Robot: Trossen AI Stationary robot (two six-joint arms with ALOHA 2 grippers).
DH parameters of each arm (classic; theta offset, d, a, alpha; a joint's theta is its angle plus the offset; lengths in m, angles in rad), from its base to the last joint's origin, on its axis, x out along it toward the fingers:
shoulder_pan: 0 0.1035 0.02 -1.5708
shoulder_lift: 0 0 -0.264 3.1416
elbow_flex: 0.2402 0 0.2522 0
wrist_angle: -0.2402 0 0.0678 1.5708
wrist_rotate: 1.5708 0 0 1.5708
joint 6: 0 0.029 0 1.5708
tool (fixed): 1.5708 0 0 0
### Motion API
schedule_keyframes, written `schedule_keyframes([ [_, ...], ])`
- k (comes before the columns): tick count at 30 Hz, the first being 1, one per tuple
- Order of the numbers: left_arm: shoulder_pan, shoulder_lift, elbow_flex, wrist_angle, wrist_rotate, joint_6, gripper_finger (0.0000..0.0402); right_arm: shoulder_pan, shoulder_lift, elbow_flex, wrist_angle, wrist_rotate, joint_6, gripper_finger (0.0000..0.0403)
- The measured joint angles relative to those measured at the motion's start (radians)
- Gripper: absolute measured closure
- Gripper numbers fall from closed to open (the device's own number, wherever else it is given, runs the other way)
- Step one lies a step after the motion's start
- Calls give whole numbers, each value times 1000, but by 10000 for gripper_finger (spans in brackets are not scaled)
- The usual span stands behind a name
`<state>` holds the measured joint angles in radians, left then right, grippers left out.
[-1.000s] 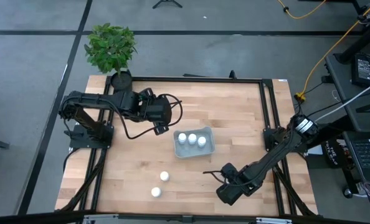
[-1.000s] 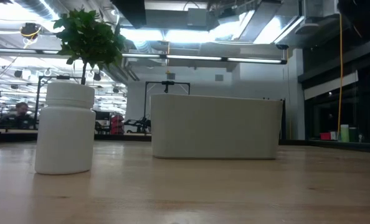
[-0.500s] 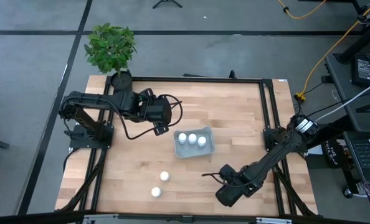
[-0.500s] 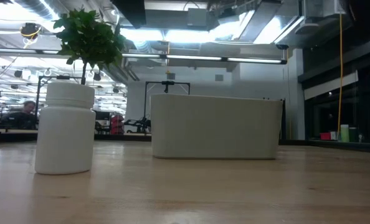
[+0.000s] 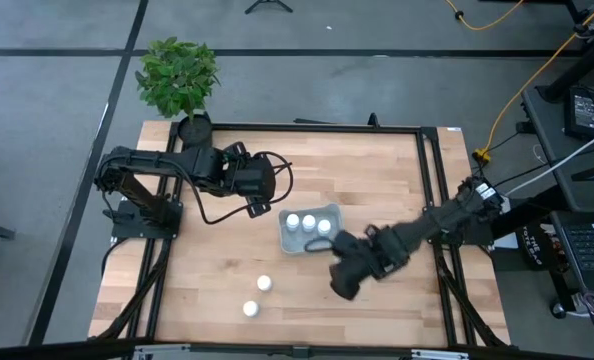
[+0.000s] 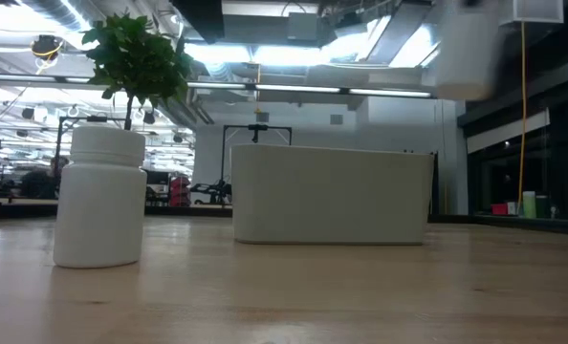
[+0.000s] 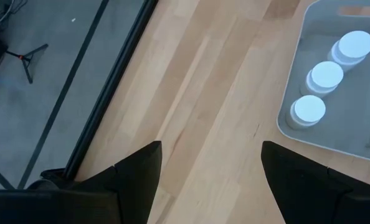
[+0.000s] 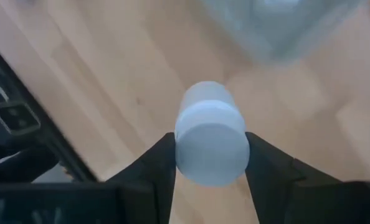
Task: Pick and place pill bottles into a basket
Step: Put the white medicine bottle into the gray bin
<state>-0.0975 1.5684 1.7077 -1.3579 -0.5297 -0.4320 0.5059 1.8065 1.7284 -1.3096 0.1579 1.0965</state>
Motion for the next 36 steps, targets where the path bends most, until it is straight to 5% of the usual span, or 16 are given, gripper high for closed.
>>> schedule_keyframes([
  [15,0,-122,112,-55,-113,-3,135,-243,80,19,153,-34,-411,253],
  [36,0,-180,142,-45,-179,26,134,-334,278,18,197,-165,-601,253],
])
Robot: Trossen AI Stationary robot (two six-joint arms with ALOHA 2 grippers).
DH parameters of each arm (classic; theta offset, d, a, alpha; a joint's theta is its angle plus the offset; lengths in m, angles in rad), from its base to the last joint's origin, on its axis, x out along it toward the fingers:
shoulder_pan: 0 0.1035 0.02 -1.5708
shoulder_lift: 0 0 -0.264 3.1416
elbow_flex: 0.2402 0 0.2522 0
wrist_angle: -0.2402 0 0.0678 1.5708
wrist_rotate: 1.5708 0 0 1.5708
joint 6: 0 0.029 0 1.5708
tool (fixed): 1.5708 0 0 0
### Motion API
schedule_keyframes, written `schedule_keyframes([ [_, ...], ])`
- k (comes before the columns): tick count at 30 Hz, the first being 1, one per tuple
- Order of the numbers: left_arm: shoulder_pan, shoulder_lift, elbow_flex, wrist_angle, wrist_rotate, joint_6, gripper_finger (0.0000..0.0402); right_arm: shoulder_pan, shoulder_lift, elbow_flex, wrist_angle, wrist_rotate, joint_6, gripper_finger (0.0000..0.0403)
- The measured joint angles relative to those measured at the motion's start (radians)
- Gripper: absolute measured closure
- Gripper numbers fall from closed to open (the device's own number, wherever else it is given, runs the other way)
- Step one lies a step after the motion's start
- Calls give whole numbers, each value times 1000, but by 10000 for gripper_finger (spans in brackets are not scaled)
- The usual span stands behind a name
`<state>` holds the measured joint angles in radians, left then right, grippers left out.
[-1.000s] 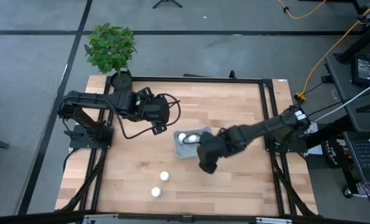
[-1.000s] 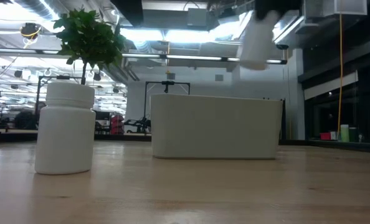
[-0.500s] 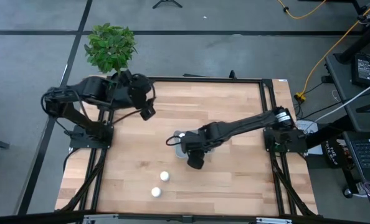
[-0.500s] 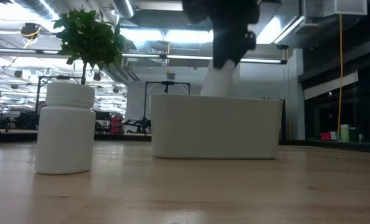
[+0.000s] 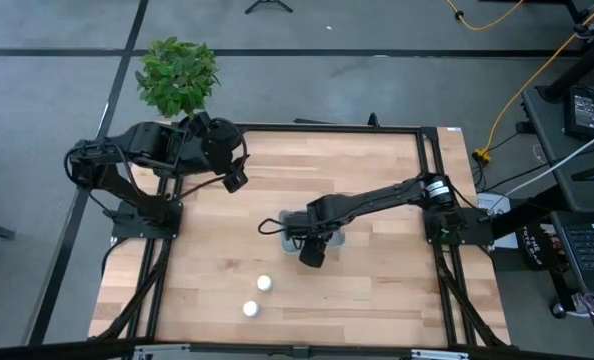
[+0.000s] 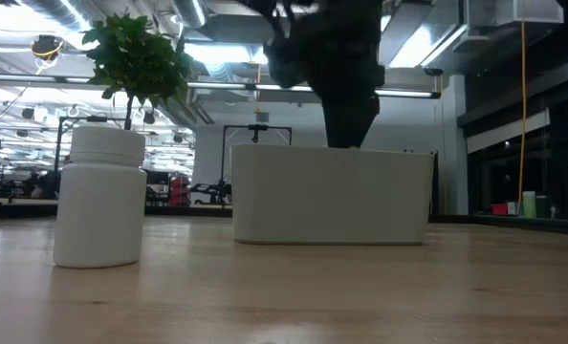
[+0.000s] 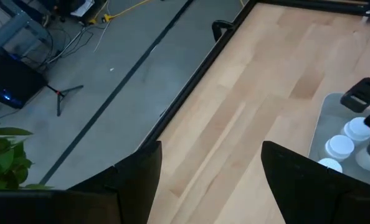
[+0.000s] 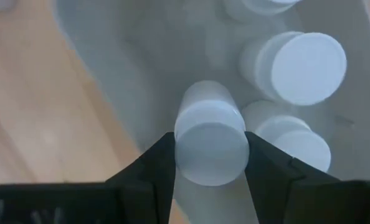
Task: Pick and place pill bottles into a basket
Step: Put the white medicine bottle into the gray bin
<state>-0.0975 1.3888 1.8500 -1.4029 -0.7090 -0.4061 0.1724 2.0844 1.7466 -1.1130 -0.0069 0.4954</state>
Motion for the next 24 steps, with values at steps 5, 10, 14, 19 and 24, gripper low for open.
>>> schedule_keyframes([
  [5,0,0,0,0,0,1,134,-8,16,0,-9,-22,-21,253],
  [10,0,0,0,0,-1,8,134,-9,18,0,-13,-23,-39,253],
  [14,0,0,0,0,-1,9,134,-10,18,0,-15,-53,-53,253],
  [19,0,0,0,0,-8,9,134,-10,18,0,-15,-57,-43,168],
  [24,0,0,-1,0,-8,9,135,-10,18,0,-14,-58,-33,117],
])
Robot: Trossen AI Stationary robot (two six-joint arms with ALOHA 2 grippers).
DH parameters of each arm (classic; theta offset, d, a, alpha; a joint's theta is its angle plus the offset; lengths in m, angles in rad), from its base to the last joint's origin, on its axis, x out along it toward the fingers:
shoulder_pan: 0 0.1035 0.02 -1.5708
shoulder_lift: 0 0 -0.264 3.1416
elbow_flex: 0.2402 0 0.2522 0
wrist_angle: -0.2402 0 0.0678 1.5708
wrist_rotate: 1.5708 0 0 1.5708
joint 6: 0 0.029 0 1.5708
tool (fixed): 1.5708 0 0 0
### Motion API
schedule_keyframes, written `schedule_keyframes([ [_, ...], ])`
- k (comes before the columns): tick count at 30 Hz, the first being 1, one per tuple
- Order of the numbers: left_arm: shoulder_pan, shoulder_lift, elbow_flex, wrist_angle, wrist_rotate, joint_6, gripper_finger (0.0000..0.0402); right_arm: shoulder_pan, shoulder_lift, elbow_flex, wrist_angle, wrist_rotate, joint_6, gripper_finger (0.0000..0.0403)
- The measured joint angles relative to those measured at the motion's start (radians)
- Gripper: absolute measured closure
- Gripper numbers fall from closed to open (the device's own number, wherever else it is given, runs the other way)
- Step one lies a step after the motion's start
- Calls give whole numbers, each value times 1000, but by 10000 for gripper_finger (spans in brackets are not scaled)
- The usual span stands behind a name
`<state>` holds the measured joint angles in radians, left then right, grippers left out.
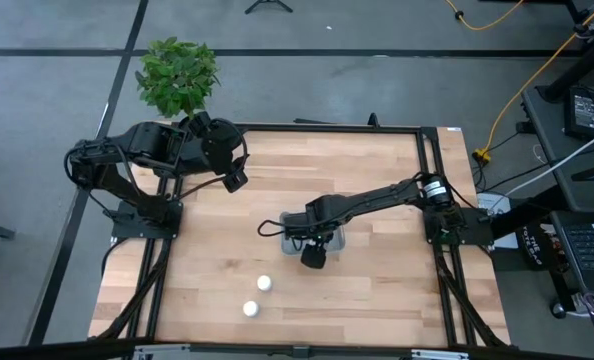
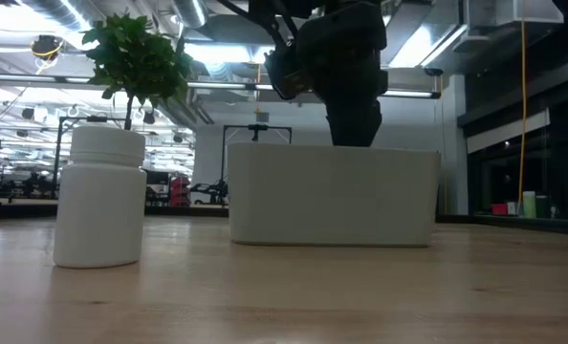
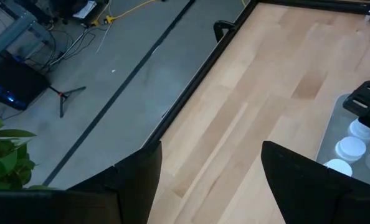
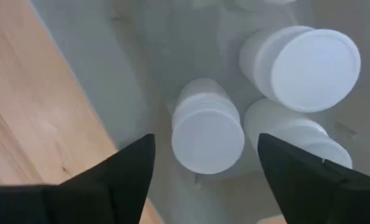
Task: Pick and place pill bottles into a basket
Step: Put the white medicine bottle into the gray bin
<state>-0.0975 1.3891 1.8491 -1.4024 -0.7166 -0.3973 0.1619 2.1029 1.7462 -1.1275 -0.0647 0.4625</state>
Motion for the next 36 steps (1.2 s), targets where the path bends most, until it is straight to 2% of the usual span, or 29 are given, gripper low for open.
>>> schedule_keyframes([
  [7,0,0,0,0,0,0,135,9,0,75,-18,-1,2,143],
  [12,0,0,0,0,12,2,135,27,-1,230,-60,2,2,159],
  [14,0,0,0,0,31,19,135,35,-1,299,-123,37,2,164],
  [17,0,0,0,0,83,32,135,54,-4,412,-272,187,0,170],
  [20,-3,0,-13,3,177,21,135,79,-15,496,-423,409,6,175],
  [22,-17,0,-48,2,232,18,135,97,-36,518,-446,542,29,177],
  [31,-200,0,-300,49,367,34,135,196,-255,483,-443,877,139,178],
  [36,-272,1,-409,161,505,16,135,219,-461,328,-443,981,163,178],
])
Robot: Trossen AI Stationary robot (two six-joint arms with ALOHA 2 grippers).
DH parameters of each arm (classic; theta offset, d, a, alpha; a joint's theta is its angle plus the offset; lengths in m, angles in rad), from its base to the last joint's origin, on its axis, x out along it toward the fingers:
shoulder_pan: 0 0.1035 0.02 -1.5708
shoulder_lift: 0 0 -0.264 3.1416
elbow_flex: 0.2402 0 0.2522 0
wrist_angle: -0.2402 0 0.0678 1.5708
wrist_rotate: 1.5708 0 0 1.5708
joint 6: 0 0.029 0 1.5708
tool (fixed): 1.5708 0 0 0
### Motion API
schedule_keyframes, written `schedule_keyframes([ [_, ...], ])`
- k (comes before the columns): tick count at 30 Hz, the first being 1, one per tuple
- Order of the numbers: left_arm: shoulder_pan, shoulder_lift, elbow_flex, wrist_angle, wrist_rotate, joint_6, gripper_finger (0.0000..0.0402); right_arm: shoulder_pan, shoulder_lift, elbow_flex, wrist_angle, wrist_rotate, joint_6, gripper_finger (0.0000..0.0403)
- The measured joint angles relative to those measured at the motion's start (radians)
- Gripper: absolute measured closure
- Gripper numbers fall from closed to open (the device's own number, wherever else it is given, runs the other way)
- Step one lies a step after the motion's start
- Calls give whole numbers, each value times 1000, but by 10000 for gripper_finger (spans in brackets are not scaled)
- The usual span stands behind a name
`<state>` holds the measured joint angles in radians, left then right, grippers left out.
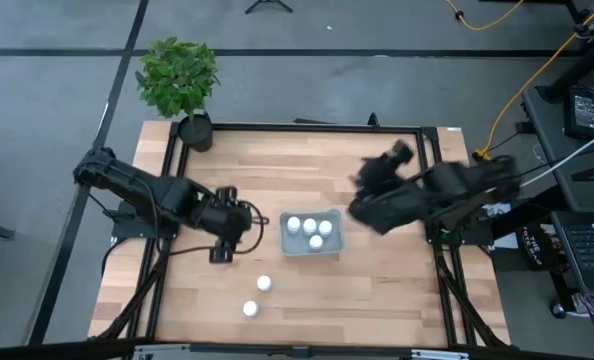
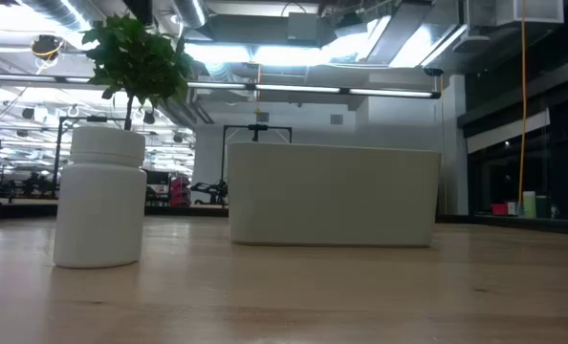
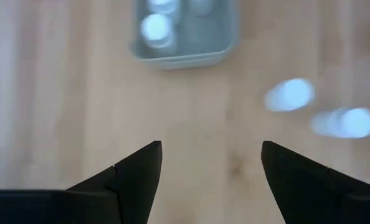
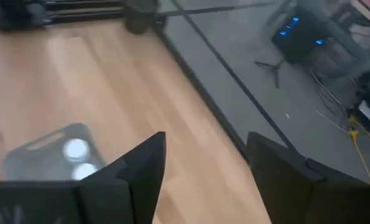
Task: Pick and place pill bottles into a basket
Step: Put the white medicine bottle into the gray bin
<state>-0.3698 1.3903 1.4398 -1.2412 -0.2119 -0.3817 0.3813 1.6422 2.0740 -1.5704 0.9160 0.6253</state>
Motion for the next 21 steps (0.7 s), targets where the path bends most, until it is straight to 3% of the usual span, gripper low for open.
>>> schedule_keyframes([
  [5,-15,7,-27,118,53,-111,134,-5,-253,-277,-4,40,79,178],
  [11,-8,64,-27,219,69,-239,130,19,-469,-541,68,-11,151,178],
  [16,-7,158,-27,216,76,-342,103,47,-551,-670,192,-30,39,178],
  [21,-24,249,-27,211,85,-419,72,71,-577,-708,242,-53,-6,178],
])
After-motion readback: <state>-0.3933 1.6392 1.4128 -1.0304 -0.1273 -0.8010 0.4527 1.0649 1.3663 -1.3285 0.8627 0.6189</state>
